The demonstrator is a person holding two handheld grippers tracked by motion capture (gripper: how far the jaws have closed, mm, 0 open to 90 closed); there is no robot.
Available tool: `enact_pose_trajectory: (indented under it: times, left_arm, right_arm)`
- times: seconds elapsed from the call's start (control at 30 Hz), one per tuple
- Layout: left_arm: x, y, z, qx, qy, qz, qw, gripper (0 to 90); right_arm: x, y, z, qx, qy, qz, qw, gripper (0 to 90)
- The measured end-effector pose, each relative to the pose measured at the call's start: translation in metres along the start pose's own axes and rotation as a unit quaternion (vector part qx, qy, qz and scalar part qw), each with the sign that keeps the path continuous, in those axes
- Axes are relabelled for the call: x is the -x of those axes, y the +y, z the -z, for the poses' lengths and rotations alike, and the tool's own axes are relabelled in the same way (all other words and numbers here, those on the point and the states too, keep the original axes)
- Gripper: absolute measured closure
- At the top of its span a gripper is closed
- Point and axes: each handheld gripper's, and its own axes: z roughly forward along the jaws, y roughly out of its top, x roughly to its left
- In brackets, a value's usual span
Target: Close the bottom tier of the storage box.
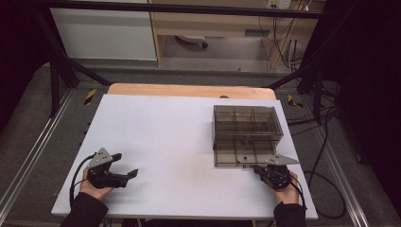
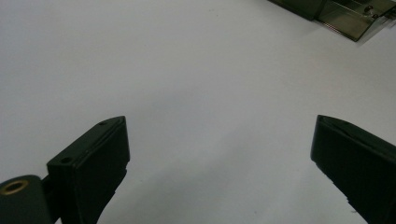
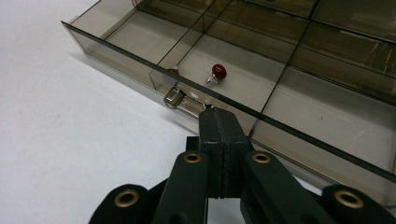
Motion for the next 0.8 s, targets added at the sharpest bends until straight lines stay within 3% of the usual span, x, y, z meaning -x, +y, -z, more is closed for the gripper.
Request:
enact_pose_trajectory:
  times: [0.8]
  left_arm:
    - [0.0000,-0.0001,0.0000,-0.001,0.001,-0.001,1.0000,4.6]
  right_arm:
    - [0.0021,0.0028,-0.0051,0.000,-0.007,0.001,1.0000,90.0]
